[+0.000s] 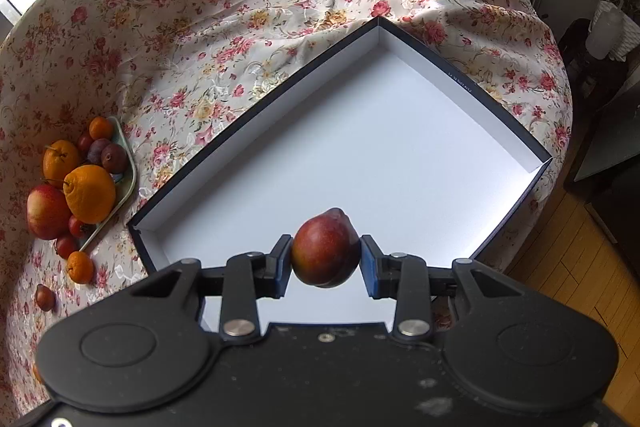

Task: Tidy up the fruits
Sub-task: 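Lift the kiwi and red pear and carry both over the white box, then lower and release the kiwi and red pear into the white box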

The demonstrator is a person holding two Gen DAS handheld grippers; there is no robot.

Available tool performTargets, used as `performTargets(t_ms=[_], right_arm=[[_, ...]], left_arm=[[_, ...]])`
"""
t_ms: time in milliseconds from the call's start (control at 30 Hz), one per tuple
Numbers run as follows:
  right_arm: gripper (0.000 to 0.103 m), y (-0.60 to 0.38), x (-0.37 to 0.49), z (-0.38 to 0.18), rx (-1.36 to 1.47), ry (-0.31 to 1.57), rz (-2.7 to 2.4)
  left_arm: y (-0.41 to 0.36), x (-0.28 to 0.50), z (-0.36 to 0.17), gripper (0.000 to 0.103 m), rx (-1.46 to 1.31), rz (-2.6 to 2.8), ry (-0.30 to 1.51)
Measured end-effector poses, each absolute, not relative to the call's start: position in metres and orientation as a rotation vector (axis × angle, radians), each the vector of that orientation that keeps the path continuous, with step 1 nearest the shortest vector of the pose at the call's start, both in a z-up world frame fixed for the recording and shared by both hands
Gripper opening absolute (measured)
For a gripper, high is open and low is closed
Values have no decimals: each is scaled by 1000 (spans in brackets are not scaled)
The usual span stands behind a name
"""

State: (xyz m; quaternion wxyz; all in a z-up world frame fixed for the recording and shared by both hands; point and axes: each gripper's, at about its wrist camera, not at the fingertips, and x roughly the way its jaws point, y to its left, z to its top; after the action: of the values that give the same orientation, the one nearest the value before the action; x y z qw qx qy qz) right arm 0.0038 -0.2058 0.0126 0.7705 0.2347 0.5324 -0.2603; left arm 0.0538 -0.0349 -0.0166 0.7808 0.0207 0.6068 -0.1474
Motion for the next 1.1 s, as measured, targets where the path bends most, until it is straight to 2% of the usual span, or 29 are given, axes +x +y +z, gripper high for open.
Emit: performTargets(t_ms=[267, 700, 800, 933, 1100], right_arm=[[37, -246, -8, 2, 522, 1123, -642], [37, -251, -11, 2, 462, 1092, -620], [37, -255, -13, 5, 487, 1093, -607], [37, -261, -17, 10, 510, 1060, -634], [37, -269, -18, 8, 577, 1081, -639]], left_arm=[[-78, 44, -30, 63, 135, -288, 1275], [-103, 52, -42, 63, 138, -294, 1257], [-107, 48, -37, 61, 163, -309, 1208], [-113, 43, -29, 64, 222, -309, 1146], [-112, 46, -37, 64, 186, -314, 1219]])
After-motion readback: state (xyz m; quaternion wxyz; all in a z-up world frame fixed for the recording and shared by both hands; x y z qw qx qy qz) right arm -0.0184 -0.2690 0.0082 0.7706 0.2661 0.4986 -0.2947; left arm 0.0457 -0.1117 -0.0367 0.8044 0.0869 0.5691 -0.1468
